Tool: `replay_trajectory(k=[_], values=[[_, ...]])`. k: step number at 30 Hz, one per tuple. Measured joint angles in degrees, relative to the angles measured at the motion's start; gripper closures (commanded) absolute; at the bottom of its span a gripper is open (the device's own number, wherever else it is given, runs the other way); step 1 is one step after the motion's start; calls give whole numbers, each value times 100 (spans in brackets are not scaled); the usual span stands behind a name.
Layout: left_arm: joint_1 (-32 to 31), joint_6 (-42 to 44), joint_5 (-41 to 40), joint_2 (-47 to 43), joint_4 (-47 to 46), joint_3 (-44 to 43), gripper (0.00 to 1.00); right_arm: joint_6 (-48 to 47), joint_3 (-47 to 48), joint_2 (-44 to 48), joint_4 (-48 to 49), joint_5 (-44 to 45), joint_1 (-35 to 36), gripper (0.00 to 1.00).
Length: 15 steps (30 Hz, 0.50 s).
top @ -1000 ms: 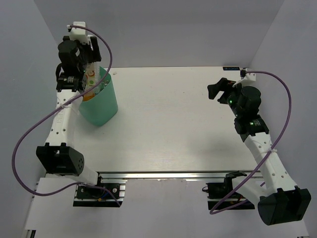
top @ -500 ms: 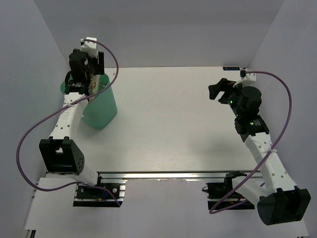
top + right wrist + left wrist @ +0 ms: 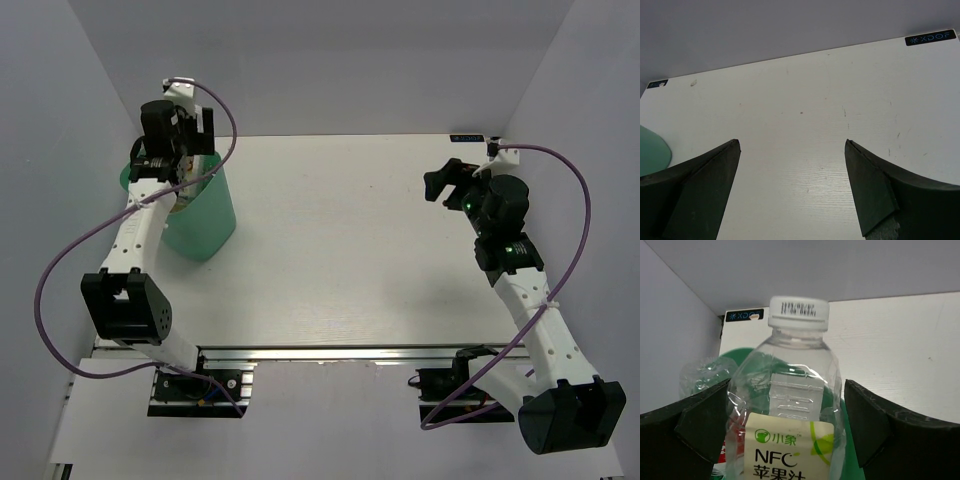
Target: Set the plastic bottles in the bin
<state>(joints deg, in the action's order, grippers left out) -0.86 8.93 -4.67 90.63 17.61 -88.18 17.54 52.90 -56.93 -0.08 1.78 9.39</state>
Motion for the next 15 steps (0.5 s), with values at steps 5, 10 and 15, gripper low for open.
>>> replay_trajectory(k=[5,10,15], values=[[0,-208,-15,-7,212,-719,2,2,0,0,-2,-31,-2,11],[0,-590,-299,-13,367,-1508,2,0,0,-7,2,-199,-2,11],[7,-1572,-280,-297,566,-1862,2,13,0,-13,-4,-236,-2,11]])
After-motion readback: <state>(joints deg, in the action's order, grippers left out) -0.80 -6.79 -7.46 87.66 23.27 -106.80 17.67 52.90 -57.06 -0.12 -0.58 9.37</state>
